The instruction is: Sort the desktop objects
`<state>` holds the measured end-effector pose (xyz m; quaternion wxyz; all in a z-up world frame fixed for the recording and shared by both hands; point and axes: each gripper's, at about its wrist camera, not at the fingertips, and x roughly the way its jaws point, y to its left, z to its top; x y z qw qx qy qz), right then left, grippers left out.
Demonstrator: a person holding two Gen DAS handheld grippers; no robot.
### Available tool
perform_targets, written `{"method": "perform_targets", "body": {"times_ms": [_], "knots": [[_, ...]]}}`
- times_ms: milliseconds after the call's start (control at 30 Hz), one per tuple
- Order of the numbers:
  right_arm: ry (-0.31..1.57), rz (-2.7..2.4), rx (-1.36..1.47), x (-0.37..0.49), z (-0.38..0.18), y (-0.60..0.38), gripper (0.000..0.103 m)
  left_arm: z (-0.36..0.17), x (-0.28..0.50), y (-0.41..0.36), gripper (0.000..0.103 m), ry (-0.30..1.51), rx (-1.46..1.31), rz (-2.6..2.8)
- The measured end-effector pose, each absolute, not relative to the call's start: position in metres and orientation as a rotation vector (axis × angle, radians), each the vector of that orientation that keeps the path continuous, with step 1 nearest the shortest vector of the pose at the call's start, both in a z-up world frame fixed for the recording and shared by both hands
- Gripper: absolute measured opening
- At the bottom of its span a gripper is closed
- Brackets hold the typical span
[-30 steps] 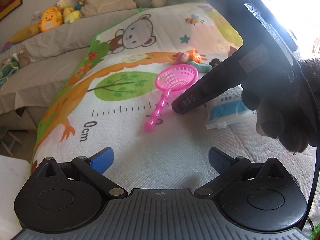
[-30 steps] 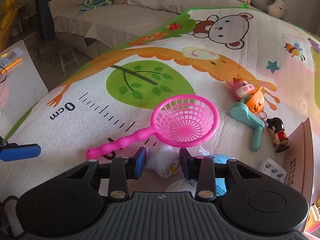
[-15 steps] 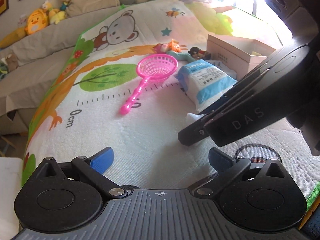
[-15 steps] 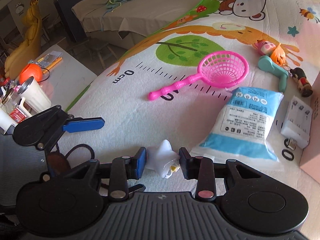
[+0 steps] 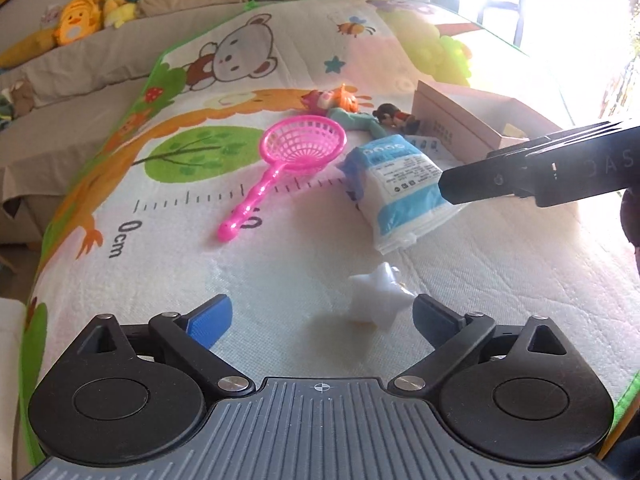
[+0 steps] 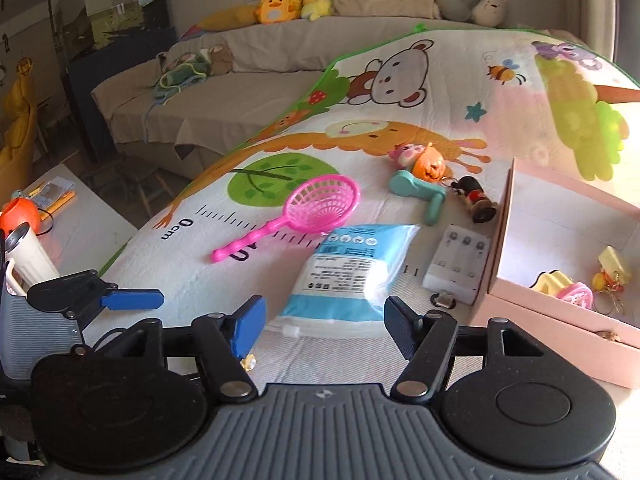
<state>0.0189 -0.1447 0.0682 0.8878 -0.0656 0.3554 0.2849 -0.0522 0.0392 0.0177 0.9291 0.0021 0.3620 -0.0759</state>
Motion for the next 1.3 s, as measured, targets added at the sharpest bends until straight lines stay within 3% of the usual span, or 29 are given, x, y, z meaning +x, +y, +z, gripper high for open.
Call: {"method": "perform_targets", "body": {"times_ms": [67,600,800,1000,1133,1233,1267,1300], "knots": [[0.742,0.567,-0.119,0.024,0.064,-0.148,0.067,0.018,-0.048,0.033,0.084,0.754,0.000,-0.174],[0.727,0.484,-0.149,0.021,0.047,-0.161,0.076,0.016,-0.048,0.041,0.088,0.712,0.121,-0.031],[0.691,0.491,-0.144,0.040,0.051,-0.138,0.089,0.017,-0.050,0.043,0.088,0.718,0.051,-0.125],[0.736,0.466,-0.171,0.083,0.034,-0.111,0.089,0.008,-0.035,0.020,0.085,0.728,0.097,-0.165],[0.754,0.487,-0.186,0.089,0.031,-0.104,0.086,0.008,-0.027,0.022,0.072,0.719,0.072,-0.168],[0.803,0.508,-0.214,0.089,0.030,-0.099,0.068,0.009,-0.029,0.023,0.055,0.701,0.067,-0.175],[0.804,0.508,-0.226,0.086,0.030,-0.097,0.066,0.009,-0.031,0.024,0.041,0.697,0.065,-0.177],[0.807,0.515,-0.239,0.084,0.031,-0.096,0.063,0.009,-0.034,0.025,0.041,0.693,0.063,-0.181]]}}
